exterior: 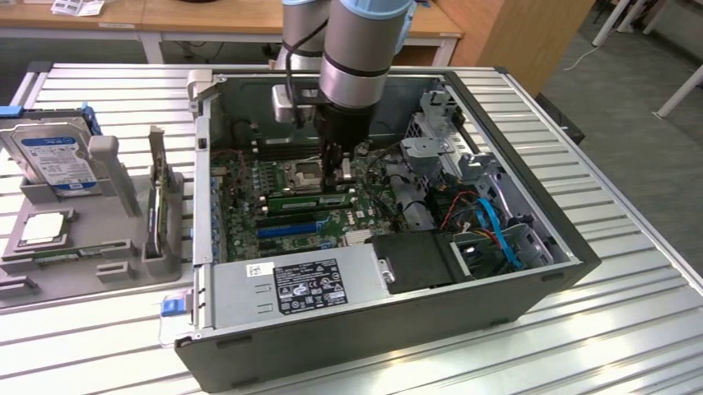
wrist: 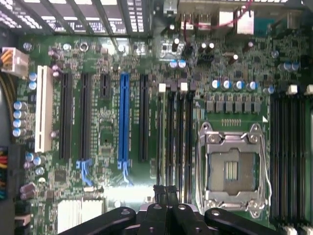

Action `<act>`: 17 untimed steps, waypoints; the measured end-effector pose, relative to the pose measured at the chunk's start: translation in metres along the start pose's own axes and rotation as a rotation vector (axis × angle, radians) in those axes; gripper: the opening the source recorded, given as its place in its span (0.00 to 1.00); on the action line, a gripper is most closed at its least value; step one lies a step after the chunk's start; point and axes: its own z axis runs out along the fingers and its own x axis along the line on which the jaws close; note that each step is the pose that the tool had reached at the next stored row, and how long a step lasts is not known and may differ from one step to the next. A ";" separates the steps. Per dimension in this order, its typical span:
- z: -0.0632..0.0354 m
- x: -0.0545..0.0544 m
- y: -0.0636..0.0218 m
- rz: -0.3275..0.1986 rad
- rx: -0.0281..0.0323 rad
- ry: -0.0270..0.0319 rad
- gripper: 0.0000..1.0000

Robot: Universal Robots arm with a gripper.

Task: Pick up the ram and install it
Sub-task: 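Press down the ram until it locks into place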

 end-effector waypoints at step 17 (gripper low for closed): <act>0.0014 0.000 0.0372 0.000 0.0133 -0.0001 0.10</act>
